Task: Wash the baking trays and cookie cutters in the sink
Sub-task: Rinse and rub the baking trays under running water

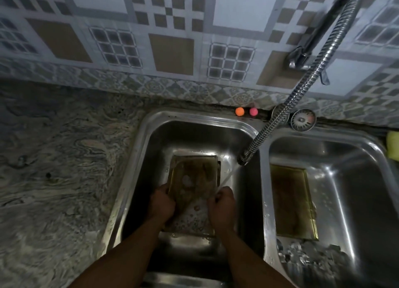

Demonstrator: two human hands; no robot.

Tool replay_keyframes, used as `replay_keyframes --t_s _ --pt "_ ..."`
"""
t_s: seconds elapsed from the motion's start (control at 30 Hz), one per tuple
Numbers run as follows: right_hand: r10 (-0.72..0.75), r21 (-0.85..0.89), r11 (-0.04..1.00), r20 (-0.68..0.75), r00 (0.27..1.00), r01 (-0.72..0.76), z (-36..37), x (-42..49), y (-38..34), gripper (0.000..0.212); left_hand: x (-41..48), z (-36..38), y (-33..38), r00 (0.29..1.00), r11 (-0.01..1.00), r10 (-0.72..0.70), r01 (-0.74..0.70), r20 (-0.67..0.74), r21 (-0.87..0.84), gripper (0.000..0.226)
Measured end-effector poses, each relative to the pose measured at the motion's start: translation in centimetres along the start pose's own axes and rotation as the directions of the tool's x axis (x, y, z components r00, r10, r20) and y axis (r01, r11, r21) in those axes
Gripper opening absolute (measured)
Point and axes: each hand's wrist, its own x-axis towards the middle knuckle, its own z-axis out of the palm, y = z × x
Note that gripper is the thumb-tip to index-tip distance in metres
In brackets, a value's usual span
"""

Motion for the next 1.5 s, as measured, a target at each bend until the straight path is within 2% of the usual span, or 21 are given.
replay_keyframes --t_s 0.1,0.2,0.33,0.4,0.47,0.53,0.63,0.7,0.77,0.83,0.87,0.93,0.97,1.0,1.07,1.13,1.2,1.27,1.37,1.43,1.5 --pt "-0.048 -0.007 0.999 -0.004 0.999 0.047 -0.1 -0.3 -0.6 0.013 -0.3 -0.1 0.0 1.0 1.0 -0.005 0.005 0.013 0.005 0.046" --pt "-0.018 0.014 1.0 0.032 0.999 0.018 -0.4 -0.3 -1.2 0.011 -1.0 -0.1 0.7 1.0 1.0 0.007 -0.006 -0.004 0.017 0.037" --pt "-0.057 0.093 0.994 0.036 0.998 0.054 -0.6 0.1 -2.3 0.007 -1.6 0.4 1.1 0.999 0.995 0.038 -0.038 -0.007 -0.093 0.028" --pt "-0.094 0.124 0.988 0.012 0.995 0.092 -1.2 0.1 -2.8 0.006 -1.8 0.4 1.5 0.998 0.993 0.065 -0.066 -0.013 -0.096 0.034" --pt "-0.112 0.158 0.981 0.001 0.994 0.111 -2.5 0.0 -3.7 0.003 -2.1 0.1 2.4 0.998 0.982 0.062 -0.06 0.006 -0.179 0.046" --pt "-0.073 0.19 0.979 -0.011 0.997 0.074 -4.1 0.6 -4.5 0.007 -1.9 0.0 3.0 0.996 0.954 0.043 -0.016 0.084 -0.299 0.066" --pt "0.12 0.183 0.975 0.06 0.991 -0.129 -6.6 3.0 -4.8 0.007 -1.5 -0.4 3.7 0.967 0.925 0.038 0.061 0.251 -0.376 0.093" --pt "0.189 0.074 0.977 0.156 0.97 -0.202 -7.8 4.6 -4.2 0.013 -2.4 -1.2 5.1 0.93 0.889 0.01 0.16 0.367 -0.43 0.089" --pt "0.232 0.001 0.971 0.214 0.949 -0.238 -8.5 5.5 -3.5 0.018 -3.3 -1.9 6.2 0.869 0.854 -0.023 0.274 0.494 -0.443 0.073" --pt "0.248 -0.045 0.969 0.258 0.934 -0.245 -9.0 5.7 -3.3 0.022 -3.2 -2.0 6.2 0.845 0.869 -0.05 0.3 0.533 -0.394 0.064" --pt "0.228 -0.092 0.973 0.27 0.935 -0.21 -9.1 5.6 -3.5 0.026 -2.4 -1.8 5.7 0.845 0.883 -0.072 0.301 0.53 -0.361 0.068" --pt "0.106 -0.298 0.955 0.301 0.948 -0.012 -9.8 4.8 -4.6 0.032 -0.4 -0.7 4.0 0.849 0.886 -0.067 0.292 0.524 -0.359 0.08" --pt "0.006 -0.428 0.893 0.313 0.95 0.135 -10.0 4.3 -5.1 0.034 -0.1 -0.5 3.8 0.851 0.882 -0.048 0.282 0.523 -0.379 0.083" --pt "-0.1 -0.543 0.788 0.353 0.93 0.29 -10.2 3.8 -5.6 0.036 -1.4 -1.2 4.8 0.853 0.876 -0.029 0.273 0.521 -0.398 0.083" --pt "-0.222 -0.608 0.602 0.495 0.84 0.518 -9.9 2.7 -6.6 0.038 -3.5 -2.4 6.3 0.876 0.856 0.013 0.239 0.482 -0.458 0.077" --pt "-0.173 -0.561 0.641 0.559 0.811 0.524 -9.8 2.2 -7.6 0.032 -4.1 -2.7 7.0 0.894 0.848 0.054 0.194 0.444 -0.493 0.075" --pt "-0.148 -0.552 0.679 0.543 0.826 0.484 -9.8 2.6 -8.2 0.032 -4.6 -2.9 7.6 0.91 0.856 0.099 0.129 0.403 -0.5 0.073" --pt "-0.147 -0.57 0.698 0.479 0.866 0.433 -9.2 2.8 -8.8 0.046 -5.1 -3.0 7.8 0.911 0.855 0.173 0.049 0.374 -0.516 0.07" --pt "-0.137 -0.443 0.856 0.307 0.942 0.268 -6.5 3.5 -9.7 0.061 -5.5 -3.0 7.9 0.908 0.835 0.28 -0.068 0.313 -0.547 0.063" --pt "-0.219 -0.379 0.861 0.33 0.918 0.341 -5.0 3.5 -10.5 0.061 -5.5 -3.1 8.2 0.911 0.837 0.335 -0.17 0.241 -0.521 0.057" --pt "-0.336 -0.351 0.787 0.446 0.829 0.508 -4.1 2.6 -10.8 0.059 -5.3 -2.9 8.6 0.915 0.813 0.363 -0.218 0.177 -0.541 0.047"
